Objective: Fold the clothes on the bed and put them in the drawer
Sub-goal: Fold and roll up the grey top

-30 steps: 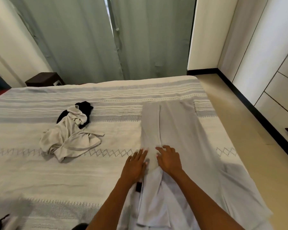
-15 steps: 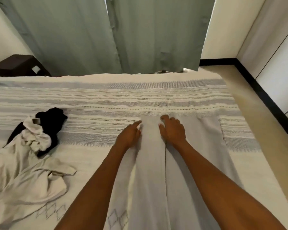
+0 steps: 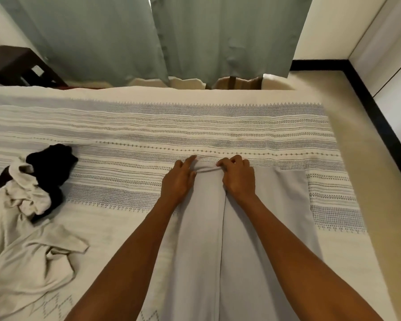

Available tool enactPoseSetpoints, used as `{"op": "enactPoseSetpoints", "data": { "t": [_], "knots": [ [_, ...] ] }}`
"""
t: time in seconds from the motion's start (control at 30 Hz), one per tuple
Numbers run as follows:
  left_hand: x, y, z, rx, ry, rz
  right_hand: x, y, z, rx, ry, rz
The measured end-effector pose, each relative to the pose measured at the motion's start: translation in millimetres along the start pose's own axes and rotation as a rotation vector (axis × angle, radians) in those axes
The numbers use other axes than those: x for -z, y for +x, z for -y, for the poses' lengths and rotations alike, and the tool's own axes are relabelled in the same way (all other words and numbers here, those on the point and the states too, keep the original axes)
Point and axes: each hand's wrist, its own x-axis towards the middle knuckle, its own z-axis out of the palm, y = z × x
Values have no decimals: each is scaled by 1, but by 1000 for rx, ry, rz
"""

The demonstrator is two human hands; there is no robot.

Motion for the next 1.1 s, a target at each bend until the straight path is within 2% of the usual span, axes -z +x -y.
{"op": "enactPoseSetpoints", "data": {
  "t": [0.07, 0.17, 0.27, 0.43, 0.53, 0.6, 0.67, 0.8, 1.0, 1.1],
  "knots": [
    [2, -2, -5, 17, 40, -42, 3, -6, -4, 15, 12, -16],
    [1, -7, -18, -69, 259, -144, 18, -21, -12, 17, 18, -119],
    [-6, -14, -49, -169, 270, -157, 41, -43, -31, -46, 31, -201],
    [-37, -18, -132, -387, 81, 71, 87, -108, -88, -310, 2, -166],
    [-58, -19, -196, -438, 21, 215, 109, -150, -104, -440, 44, -135],
    [-74, -18, -227, -398, 30, 277, 114, -170, -102, -502, 131, -92],
    [-91, -16, -256, -282, 70, 343, 120, -190, -102, -587, 204, -51],
    [-115, -13, -290, -66, 118, 425, 137, -227, -87, -668, 214, 48],
    [-122, -10, -299, 25, 50, 330, 158, -265, -84, -771, 241, 174],
    [-113, -2, -304, 35, 41, 315, 173, -264, -90, -803, 265, 293]
  ]
}}
